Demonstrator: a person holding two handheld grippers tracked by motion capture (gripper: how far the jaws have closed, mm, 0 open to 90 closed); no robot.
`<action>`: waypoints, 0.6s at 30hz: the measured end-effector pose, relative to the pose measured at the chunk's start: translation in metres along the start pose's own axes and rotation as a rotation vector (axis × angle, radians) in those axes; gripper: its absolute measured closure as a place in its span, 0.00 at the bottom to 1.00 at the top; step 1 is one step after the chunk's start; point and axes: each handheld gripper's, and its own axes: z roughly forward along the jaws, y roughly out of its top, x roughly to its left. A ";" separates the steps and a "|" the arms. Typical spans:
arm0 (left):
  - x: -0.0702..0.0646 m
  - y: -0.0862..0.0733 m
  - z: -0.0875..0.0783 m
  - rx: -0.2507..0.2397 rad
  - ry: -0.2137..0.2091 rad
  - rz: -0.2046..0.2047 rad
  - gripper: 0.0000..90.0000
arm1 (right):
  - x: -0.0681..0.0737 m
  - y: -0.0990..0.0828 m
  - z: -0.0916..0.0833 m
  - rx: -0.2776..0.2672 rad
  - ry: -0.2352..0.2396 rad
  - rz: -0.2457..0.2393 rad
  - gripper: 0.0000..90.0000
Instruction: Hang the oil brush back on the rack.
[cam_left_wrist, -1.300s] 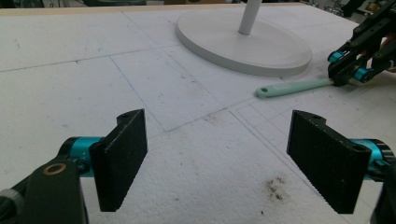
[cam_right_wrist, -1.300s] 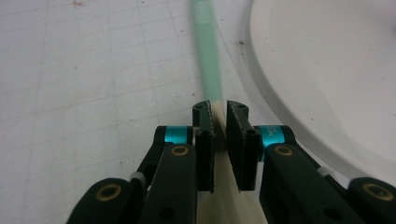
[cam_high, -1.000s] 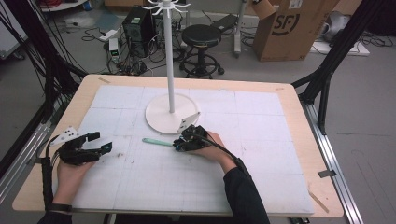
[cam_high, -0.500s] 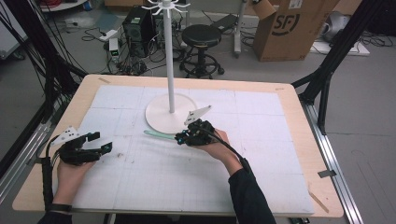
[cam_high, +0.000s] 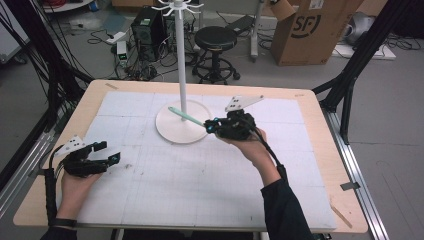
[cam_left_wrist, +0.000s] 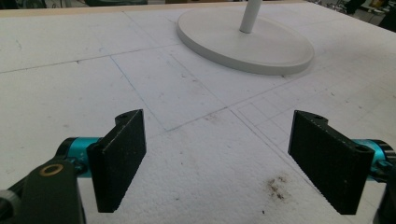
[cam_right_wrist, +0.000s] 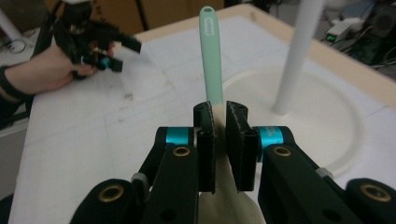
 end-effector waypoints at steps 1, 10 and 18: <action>0.000 0.000 0.000 0.000 0.000 0.000 0.22 | -0.001 0.003 -0.006 -0.011 -0.004 0.004 0.92; 0.000 0.000 0.000 0.000 0.000 -0.001 0.22 | -0.003 0.043 -0.063 -0.117 -0.079 0.003 0.92; 0.000 0.000 0.000 0.002 0.001 0.001 0.22 | -0.002 0.068 -0.086 -0.158 -0.110 0.000 0.92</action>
